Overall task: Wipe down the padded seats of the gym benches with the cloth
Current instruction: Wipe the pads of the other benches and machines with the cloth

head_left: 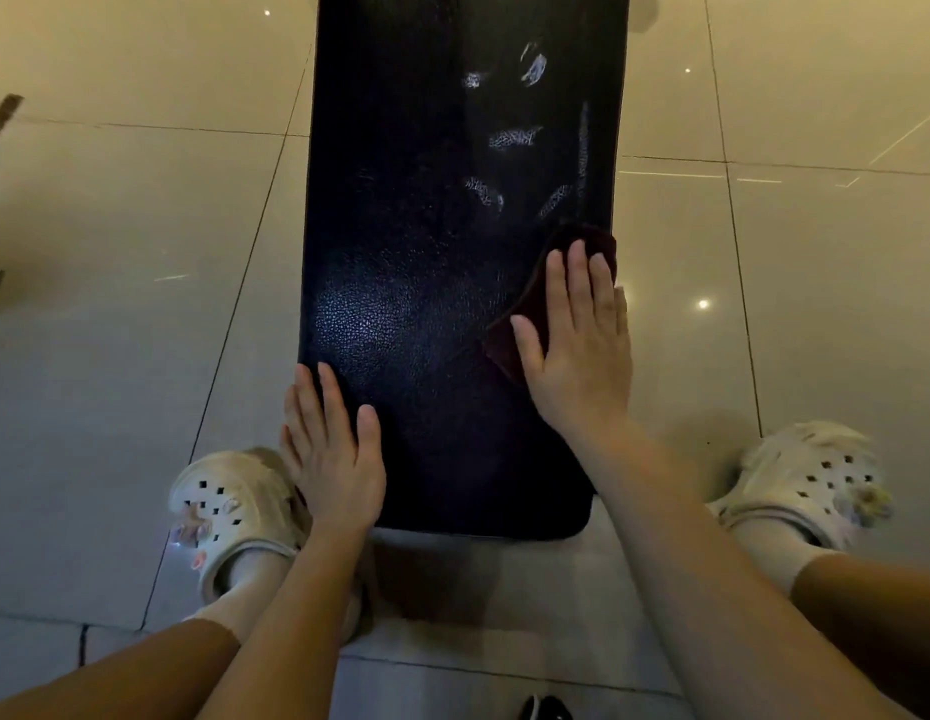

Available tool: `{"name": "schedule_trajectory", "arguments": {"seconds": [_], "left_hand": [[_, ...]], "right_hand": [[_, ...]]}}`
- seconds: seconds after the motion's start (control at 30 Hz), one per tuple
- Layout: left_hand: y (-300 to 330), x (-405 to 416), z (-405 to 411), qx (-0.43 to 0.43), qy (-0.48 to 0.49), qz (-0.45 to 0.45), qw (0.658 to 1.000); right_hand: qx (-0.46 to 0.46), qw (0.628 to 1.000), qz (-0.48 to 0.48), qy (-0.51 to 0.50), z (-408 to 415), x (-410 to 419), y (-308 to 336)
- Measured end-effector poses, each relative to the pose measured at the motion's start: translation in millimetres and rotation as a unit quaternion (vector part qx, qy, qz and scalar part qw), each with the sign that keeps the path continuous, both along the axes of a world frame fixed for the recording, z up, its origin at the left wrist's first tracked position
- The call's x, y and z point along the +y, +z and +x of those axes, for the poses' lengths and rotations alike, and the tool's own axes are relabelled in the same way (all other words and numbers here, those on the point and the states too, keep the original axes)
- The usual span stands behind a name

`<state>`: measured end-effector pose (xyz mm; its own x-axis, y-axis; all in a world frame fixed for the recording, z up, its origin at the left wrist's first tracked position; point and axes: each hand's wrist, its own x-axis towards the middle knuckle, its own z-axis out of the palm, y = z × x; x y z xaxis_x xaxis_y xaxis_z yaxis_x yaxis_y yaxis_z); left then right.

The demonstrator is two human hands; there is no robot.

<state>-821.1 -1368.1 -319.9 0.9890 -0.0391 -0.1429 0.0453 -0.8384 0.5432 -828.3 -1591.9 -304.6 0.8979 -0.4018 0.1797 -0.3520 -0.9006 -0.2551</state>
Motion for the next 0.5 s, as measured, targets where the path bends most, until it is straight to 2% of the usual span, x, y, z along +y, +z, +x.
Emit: {"name": "schedule_trajectory", "arguments": {"seconds": [0.17, 0.27, 0.33, 0.4, 0.43, 0.5], "left_hand": [[-1.4, 1.5, 1.7, 0.016, -0.01, 0.017, 1.0], [1.9, 1.7, 2.4, 0.031, -0.015, 0.032, 0.999], [5.3, -0.7, 2.5, 0.034, -0.019, 0.04, 0.998], [11.6, -5.0, 1.8, 0.028, -0.012, 0.052, 0.998], [15.9, -8.1, 2.2, 0.012, -0.007, 0.055, 0.998], [26.2, -17.8, 3.9, -0.052, -0.021, 0.08, 0.995]], "right_hand": [[0.011, 0.999, -0.028, -0.017, 8.4, 22.4, 3.9], [0.01, 0.996, -0.025, 0.086, -2.4, 61.5, -2.7], [0.028, 0.982, -0.051, 0.179, -9.9, 80.8, -8.8], [0.034, 0.971, -0.074, 0.227, -21.6, 87.7, -15.1], [0.028, 0.973, -0.065, 0.219, -27.7, 85.7, -17.5], [0.014, 0.99, -0.026, 0.137, -42.2, 76.5, -19.3]]}}
